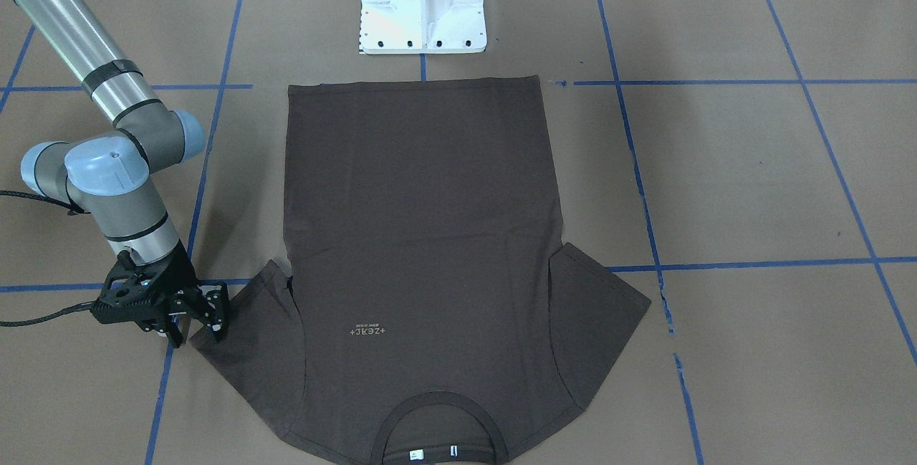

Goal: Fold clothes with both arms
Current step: 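Move the right gripper over the sleeve nearest it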

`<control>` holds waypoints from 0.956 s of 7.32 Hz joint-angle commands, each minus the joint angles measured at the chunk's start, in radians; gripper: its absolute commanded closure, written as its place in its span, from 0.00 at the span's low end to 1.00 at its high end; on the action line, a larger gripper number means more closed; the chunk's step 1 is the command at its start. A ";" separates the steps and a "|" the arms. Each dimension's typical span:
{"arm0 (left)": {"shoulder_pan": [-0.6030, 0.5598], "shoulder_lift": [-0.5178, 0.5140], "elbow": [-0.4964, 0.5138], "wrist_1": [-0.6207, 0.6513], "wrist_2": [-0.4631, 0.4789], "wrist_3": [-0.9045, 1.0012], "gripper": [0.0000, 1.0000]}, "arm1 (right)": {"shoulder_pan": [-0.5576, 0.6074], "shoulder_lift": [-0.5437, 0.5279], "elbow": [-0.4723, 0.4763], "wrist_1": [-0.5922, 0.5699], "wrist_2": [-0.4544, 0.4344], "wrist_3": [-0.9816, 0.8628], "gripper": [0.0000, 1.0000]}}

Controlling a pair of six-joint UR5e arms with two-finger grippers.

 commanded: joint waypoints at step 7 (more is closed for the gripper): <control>0.000 -0.001 0.001 0.000 0.000 0.000 0.00 | -0.006 0.015 -0.001 0.000 -0.005 0.057 1.00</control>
